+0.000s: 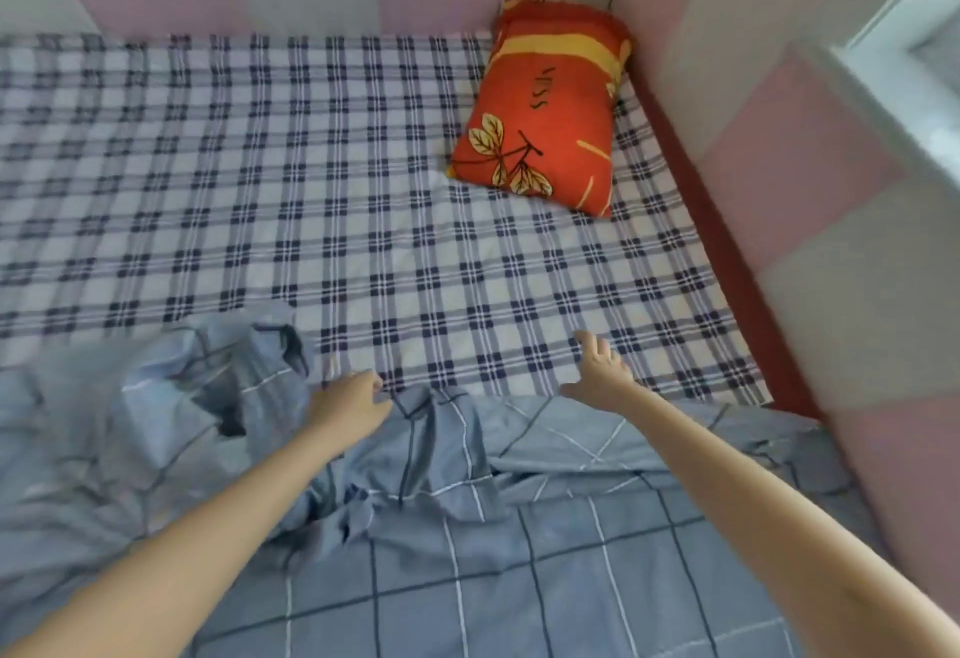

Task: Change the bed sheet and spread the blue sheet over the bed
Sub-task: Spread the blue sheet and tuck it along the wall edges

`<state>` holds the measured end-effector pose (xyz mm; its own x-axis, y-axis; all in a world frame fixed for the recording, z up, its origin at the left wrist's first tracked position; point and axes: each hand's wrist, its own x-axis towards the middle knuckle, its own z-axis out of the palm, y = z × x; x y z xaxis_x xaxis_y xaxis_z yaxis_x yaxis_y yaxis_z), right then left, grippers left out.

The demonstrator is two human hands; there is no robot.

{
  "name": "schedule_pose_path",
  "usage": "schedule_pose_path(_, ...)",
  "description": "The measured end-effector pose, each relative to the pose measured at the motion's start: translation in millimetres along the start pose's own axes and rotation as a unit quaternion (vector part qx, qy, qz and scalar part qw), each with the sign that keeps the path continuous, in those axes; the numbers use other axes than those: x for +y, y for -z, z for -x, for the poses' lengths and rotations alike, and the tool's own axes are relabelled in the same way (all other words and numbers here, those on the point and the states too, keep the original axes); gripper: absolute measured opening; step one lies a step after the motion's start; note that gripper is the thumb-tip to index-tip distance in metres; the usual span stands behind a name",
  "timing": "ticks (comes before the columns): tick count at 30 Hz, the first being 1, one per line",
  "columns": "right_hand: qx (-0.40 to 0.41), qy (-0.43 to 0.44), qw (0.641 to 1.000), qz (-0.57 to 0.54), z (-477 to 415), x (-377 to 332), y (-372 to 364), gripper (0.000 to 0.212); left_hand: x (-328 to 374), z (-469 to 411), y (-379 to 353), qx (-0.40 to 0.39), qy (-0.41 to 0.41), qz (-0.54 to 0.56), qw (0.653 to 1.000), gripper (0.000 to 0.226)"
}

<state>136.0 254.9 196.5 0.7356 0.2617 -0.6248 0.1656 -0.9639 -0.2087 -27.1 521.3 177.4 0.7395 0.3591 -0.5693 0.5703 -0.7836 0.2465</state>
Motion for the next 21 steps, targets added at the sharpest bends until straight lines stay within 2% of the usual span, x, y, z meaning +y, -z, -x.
schedule_pose_path(2, -0.063, 0.027, 0.998, 0.003, -8.4, -5.8, -64.4, 0.082, -38.8, 5.0, -46.9, -0.014, 0.063, -0.005, 0.998, 0.043)
schedule_pose_path(5, -0.099, 0.064, 0.993, 0.004, -11.3, -11.7, -141.6, 0.094, -90.2, 14.5, -105.8, -0.008, 0.158, 0.025, 0.987, 0.096)
schedule_pose_path(6, -0.112, 0.072, 0.991, 0.011, -17.3, -18.4, -175.6, 0.102, -111.3, 17.7, -132.4, 0.019, 0.185, 0.028, 0.982, 0.111)
schedule_pose_path(7, -0.109, 0.08, 0.991, 0.014, -19.6, -22.8, -192.8, 0.108, -122.0, 20.4, -146.9, 0.076, 0.179, 0.039, 0.98, 0.122)
schedule_pose_path(9, -0.086, 0.07, 0.994, -0.002, -24.5, -36.1, -224.1, 0.114, -142.6, 24.9, -175.8, 0.206, 0.154, 0.079, 0.963, 0.131)
schedule_pose_path(10, -0.064, 0.055, 0.996, -0.022, -30.6, -43.8, -242.5, 0.115, -154.4, 22.4, -189.4, 0.271, 0.166, 0.113, 0.941, 0.131)
schedule_pose_path(12, -0.038, 0.018, 0.998, -0.04, -43.1, -55.5, -262.2, 0.108, -166.4, 13.2, -201.2, 0.323, 0.226, 0.256, 0.882, 0.128)
schedule_pose_path(14, -0.034, -0.001, 0.999, 0.014, -56.3, -63.6, -280.0, 0.071, -178.7, 0.0, -212.0, 0.304, 0.259, 0.377, 0.836, 0.117)
schedule_pose_path(16, -0.034, 0.029, 0.993, 0.105, -63.4, -69.8, -271.2, 0.033, -189.1, -11.5, -210.1, 0.288, 0.24, 0.404, 0.834, 0.091)
schedule_pose_path(18, -0.045, 0.034, 0.989, 0.135, -77.6, -75.9, -252.5, 0.027, -200.6, -28.3, -196.3, 0.283, 0.213, 0.38, 0.854, 0.067)
schedule_pose_path(21, -0.128, 0.017, 0.985, 0.112, -112.9, -85.7, -209.6, 0.025, -207.0, -66.3, -146.5, 0.294, 0.154, 0.312, 0.89, 0.044)
